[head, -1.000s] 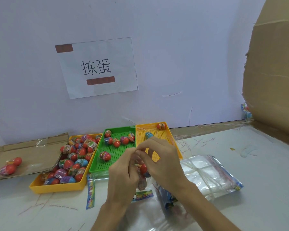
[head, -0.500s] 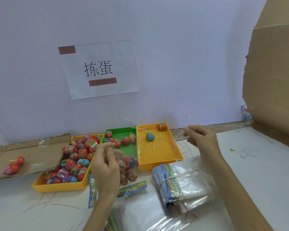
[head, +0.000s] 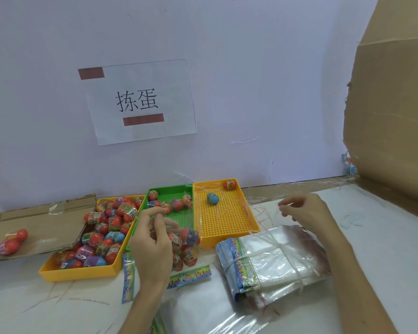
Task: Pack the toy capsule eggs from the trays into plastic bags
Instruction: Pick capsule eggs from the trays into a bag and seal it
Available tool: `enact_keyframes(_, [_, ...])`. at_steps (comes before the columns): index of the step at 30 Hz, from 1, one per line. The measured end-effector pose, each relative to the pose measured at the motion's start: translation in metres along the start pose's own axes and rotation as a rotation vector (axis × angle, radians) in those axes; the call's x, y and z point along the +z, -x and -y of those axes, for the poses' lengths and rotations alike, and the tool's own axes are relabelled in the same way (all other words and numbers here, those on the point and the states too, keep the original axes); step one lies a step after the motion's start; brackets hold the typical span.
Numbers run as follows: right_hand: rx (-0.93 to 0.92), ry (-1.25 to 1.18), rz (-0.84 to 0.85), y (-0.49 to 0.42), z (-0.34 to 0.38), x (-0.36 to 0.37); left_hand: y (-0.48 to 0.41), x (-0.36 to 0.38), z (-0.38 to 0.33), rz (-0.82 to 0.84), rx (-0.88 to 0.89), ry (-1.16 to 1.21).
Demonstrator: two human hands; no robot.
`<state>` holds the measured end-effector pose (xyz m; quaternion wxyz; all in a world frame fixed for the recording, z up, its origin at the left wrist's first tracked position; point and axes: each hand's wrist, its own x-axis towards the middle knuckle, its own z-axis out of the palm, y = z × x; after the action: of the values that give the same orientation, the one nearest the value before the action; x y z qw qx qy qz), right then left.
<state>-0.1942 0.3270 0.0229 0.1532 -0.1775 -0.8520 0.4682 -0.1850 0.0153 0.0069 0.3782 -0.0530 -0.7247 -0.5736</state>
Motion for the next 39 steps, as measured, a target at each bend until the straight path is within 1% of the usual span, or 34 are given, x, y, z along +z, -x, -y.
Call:
enact_keyframes(3, [-0.067, -0.006, -0.080, 0.002, 0.003, 0.003, 0.000, 0.000, 0.000, 0.003, -0.004, 0.013])
enact_keyframes(6, [-0.061, -0.038, -0.180, 0.001, 0.002, 0.002, 0.000, 0.000, 0.000, 0.008, -0.004, 0.014])
enact_keyframes(8, [-0.097, -0.032, -0.186, 0.002, 0.005, 0.002, 0.001, 0.001, -0.001, 0.013, 0.001, 0.014])
enact_keyframes(9, [-0.129, -0.032, -0.153, 0.001, 0.005, 0.001, 0.001, 0.001, -0.001, 0.013, 0.003, 0.013])
enact_keyframes(12, [-0.225, -0.011, 0.137, 0.006, 0.008, 0.004, 0.002, 0.002, -0.002, 0.024, -0.010, 0.017])
enact_keyframes(13, [-0.241, -0.020, 0.171, 0.007, 0.010, 0.006, 0.002, 0.002, -0.002, 0.030, -0.017, 0.022])
enact_keyframes(14, [-0.273, -0.048, 0.170, 0.012, 0.017, 0.009, 0.002, 0.002, -0.002, 0.036, -0.027, 0.031])
enact_keyframes(16, [-0.344, -0.196, 0.168, 0.021, 0.032, 0.017, 0.002, 0.002, -0.005, 0.047, -0.051, 0.061])
enact_keyframes(17, [-0.361, -0.304, 0.217, 0.026, 0.040, 0.022, 0.002, 0.003, -0.006, 0.052, -0.063, 0.078])
enact_keyframes(19, [-0.378, -0.465, 0.376, 0.041, 0.055, 0.036, 0.004, 0.004, -0.008, 0.061, -0.094, 0.109])
enact_keyframes(21, [-0.374, -0.507, 0.490, 0.056, 0.065, 0.053, 0.004, 0.004, -0.009, 0.063, -0.137, 0.150])
enact_keyframes(23, [-0.319, -0.490, 0.525, 0.065, 0.069, 0.070, 0.004, 0.004, -0.011, 0.060, -0.175, 0.202])
enact_keyframes(25, [-0.260, -0.448, 0.516, 0.071, 0.069, 0.081, 0.003, 0.004, -0.012, 0.061, -0.210, 0.266])
enact_keyframes(26, [-0.260, -0.417, 0.499, 0.074, 0.069, 0.085, 0.002, 0.004, -0.012, 0.062, -0.228, 0.295])
enact_keyframes(28, [-0.303, -0.401, 0.470, 0.077, 0.070, 0.088, 0.001, 0.005, -0.011, 0.056, -0.258, 0.330])
enact_keyframes(31, [-0.353, -0.431, 0.487, 0.082, 0.074, 0.090, 0.000, 0.007, -0.010, 0.024, -0.305, 0.370])
enact_keyframes(34, [-0.358, -0.438, 0.480, 0.088, 0.076, 0.093, -0.001, 0.006, -0.010, -0.001, -0.358, 0.421])
enact_keyframes(39, [-0.364, -0.469, 0.330, 0.093, 0.075, 0.103, -0.003, 0.005, -0.012, -0.035, -0.447, 0.485])
